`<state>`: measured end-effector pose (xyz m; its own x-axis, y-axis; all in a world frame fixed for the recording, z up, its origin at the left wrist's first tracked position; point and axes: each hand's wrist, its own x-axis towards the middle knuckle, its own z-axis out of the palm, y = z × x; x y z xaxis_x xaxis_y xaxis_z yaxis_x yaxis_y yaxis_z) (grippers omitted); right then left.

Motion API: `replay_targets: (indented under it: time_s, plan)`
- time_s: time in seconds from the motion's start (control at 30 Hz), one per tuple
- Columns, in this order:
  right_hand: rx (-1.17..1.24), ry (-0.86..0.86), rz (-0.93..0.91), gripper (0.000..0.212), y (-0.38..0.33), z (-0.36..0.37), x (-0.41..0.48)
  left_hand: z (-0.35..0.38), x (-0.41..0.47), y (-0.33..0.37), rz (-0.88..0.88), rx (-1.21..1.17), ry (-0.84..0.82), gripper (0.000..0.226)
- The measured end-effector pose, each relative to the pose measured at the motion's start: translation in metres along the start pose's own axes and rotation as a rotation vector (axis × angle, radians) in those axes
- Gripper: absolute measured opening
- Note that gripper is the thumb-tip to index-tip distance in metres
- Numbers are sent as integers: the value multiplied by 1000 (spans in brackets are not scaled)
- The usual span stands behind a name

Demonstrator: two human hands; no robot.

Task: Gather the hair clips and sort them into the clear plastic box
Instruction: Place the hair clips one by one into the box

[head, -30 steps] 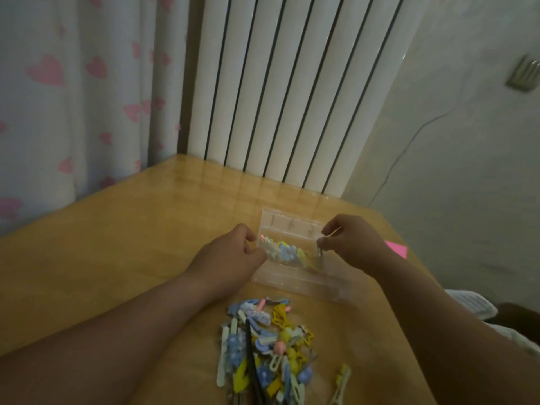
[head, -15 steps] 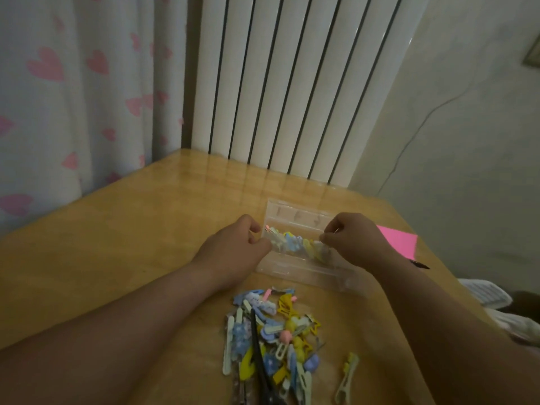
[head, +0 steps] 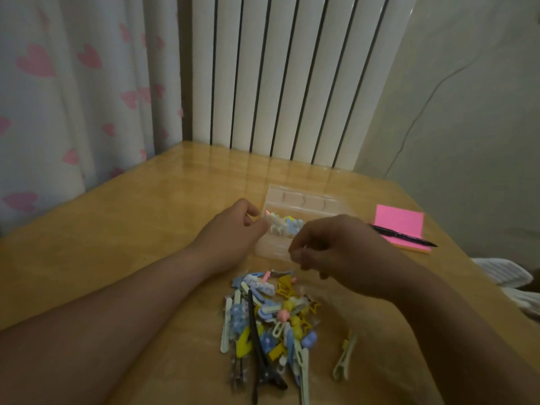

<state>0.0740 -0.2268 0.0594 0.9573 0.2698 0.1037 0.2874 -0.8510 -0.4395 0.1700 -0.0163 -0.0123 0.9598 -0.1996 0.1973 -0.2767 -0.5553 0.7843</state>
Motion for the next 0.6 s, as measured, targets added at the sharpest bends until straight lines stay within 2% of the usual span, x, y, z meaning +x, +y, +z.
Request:
replay_targets:
  time_s: [0.07,0.17,0.43,0.6]
  plan:
    - [-137,-74,-18,15,-4,7,1,0,1,-2,-1,-14,1,42]
    - [-217,-178,-16,26,-8,13,0,2,2,-4,4,-6,2,42]
    - [-263,-181,21,9,-2,0,-3,0,1,-7,10,-25,-7,38]
    - [-329,-273,28,6,0,-8,-7,0,1,-7,6,-30,-30,40]
